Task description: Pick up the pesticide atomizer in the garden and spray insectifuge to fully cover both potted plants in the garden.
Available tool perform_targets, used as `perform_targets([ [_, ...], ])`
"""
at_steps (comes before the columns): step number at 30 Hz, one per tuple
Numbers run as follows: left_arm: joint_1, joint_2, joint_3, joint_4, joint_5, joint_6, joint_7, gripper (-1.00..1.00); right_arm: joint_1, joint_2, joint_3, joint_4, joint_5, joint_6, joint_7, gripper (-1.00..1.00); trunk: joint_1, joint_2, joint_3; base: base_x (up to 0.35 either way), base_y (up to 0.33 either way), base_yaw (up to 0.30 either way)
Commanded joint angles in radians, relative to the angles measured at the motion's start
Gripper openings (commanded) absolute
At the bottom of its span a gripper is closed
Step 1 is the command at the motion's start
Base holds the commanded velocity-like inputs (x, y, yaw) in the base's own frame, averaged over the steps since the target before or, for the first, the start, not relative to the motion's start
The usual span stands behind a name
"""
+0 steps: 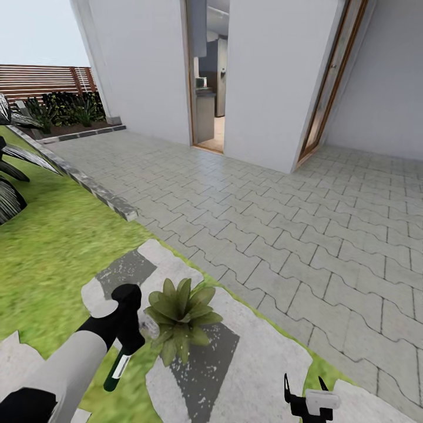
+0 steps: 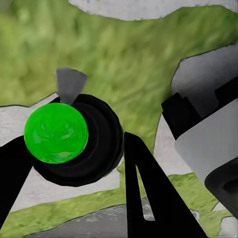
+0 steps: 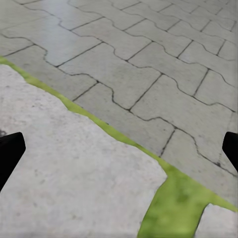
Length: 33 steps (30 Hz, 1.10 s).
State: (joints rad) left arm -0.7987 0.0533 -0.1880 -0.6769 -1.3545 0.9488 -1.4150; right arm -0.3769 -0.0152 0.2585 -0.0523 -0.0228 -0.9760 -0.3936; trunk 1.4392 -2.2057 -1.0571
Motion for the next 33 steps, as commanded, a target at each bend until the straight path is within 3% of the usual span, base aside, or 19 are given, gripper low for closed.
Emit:
perform_targets([
  [1,0.009,0.001,-0.005,0.006,-0.007,0.010,-0.008,-1.00,0.000,0.000,0.008,0.000,-0.002,-0.001,-0.007,1.00,0.000,0.000,-0.001,0.000,0.000,-0.158],
  [13,0.024,-0.002,-0.007,0.008,-0.009,0.010,-0.007,-1.00,0.000,0.006,0.009,0.005,-0.002,-0.003,-0.008,1.00,0.000,0.000,-0.002,0.000,0.000,-0.137],
  [23,0.022,-0.044,-0.006,0.008,-0.050,0.012,-0.009,-1.00,0.000,0.011,0.008,0.006,0.000,-0.003,-0.007,1.00,0.000,0.000,-0.002,0.000,0.000,-0.001],
  [33,0.065,-0.031,-0.011,0.027,-0.061,0.010,-0.006,-1.00,0.000,0.011,0.008,0.006,0.000,-0.003,-0.007,1.00,0.000,0.000,-0.002,0.000,0.000,0.000],
])
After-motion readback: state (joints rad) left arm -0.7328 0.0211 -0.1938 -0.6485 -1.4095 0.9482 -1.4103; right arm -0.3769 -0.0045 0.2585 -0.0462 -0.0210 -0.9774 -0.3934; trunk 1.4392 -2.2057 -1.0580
